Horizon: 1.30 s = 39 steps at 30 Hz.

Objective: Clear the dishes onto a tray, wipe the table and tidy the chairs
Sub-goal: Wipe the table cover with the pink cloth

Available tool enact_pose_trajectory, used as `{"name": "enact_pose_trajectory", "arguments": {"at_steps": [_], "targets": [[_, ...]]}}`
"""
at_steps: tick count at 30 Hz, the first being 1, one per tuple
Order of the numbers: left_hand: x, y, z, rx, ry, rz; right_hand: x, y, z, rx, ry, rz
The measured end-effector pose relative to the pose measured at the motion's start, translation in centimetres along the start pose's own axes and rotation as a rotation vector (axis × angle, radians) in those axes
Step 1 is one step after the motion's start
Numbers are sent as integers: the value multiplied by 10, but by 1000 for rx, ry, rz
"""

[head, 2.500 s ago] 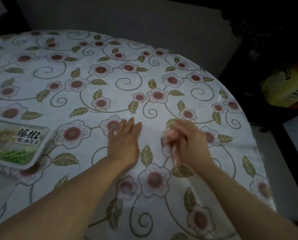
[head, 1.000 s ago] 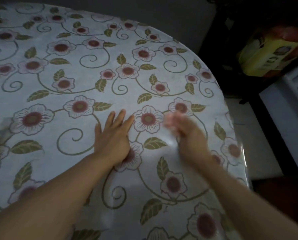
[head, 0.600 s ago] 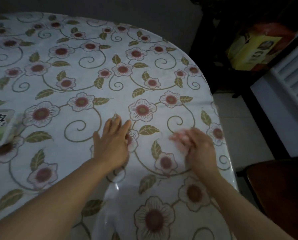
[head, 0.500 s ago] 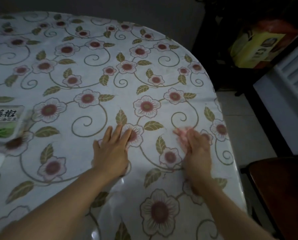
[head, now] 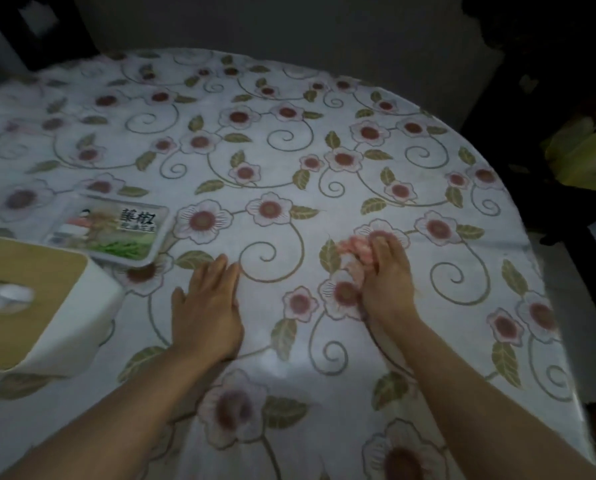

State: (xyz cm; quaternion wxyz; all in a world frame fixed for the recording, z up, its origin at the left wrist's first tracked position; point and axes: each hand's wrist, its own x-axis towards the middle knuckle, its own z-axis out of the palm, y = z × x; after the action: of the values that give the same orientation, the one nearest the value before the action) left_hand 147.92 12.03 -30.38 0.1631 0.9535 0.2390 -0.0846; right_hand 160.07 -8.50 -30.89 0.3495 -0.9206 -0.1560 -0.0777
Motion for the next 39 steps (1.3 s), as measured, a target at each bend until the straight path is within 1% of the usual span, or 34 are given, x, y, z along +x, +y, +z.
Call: {"name": "enact_pose_trajectory", "arguments": {"at_steps": [1,2,3,4,6,8,10,11,13,15,16,18,20,21,23,25,26,28,30,31,32,34,36,37,39], "targets": [[3,-7,-1,5,-14,-15,3,-3,14,-28,-6,41],[4,-11,0,4,-31,-15,-4,-11,24,-74,-54,17],[5,-13,1,-3,-33,-12,-19,-19,36,-67,-96,-30],[6,-14,1,-6,-28,-9,-42,-34,43,-3,-130,-103],[8,-14,0,-4,-3,1,-93,-53,52,78,-260,-292],[15,-15,-2,-16,39,19,-116,-71,45,123,-361,-457],[27,-20,-7,-42,76,50,-86,-64,46,120,-450,-510],[33,-21,-8,-55,91,62,-58,-56,46,56,-382,-517],[46,-24,-8,-81,101,54,15,-48,43,-28,-182,-330],[54,-27,-4,-81,111,32,86,-37,47,-135,-68,-106],[55,-28,-2,-84,119,30,115,-28,54,-187,-43,-46],[54,-31,4,-119,133,44,152,-15,70,-231,-70,26],[55,-35,5,-143,134,63,166,-8,94,-233,-104,45],[57,-37,6,-138,136,66,165,-10,105,-234,-111,24],[58,-39,4,-128,116,67,144,-25,119,-215,-157,-106],[58,-37,3,-129,97,68,107,-44,122,-146,-236,-258],[58,-36,2,-123,81,69,84,-53,119,-88,-265,-304],[60,-36,-2,-106,35,69,31,-69,108,17,-326,-335],[62,-34,-7,-93,-12,76,-31,-75,90,151,-449,-402],[62,-35,-10,-92,-33,84,-66,-77,81,209,-502,-469],[61,-35,-14,-91,-56,95,-99,-76,71,218,-554,-511],[51,-37,-22,-95,-93,106,-150,-67,52,205,-624,-541],[29,-41,-28,-114,-99,130,-168,-58,36,182,-708,-547],[13,-45,-30,-117,-97,158,-162,-54,27,89,-644,-606],[-21,-55,-29,-79,-103,221,-132,-50,5,-96,-537,-599]]}}
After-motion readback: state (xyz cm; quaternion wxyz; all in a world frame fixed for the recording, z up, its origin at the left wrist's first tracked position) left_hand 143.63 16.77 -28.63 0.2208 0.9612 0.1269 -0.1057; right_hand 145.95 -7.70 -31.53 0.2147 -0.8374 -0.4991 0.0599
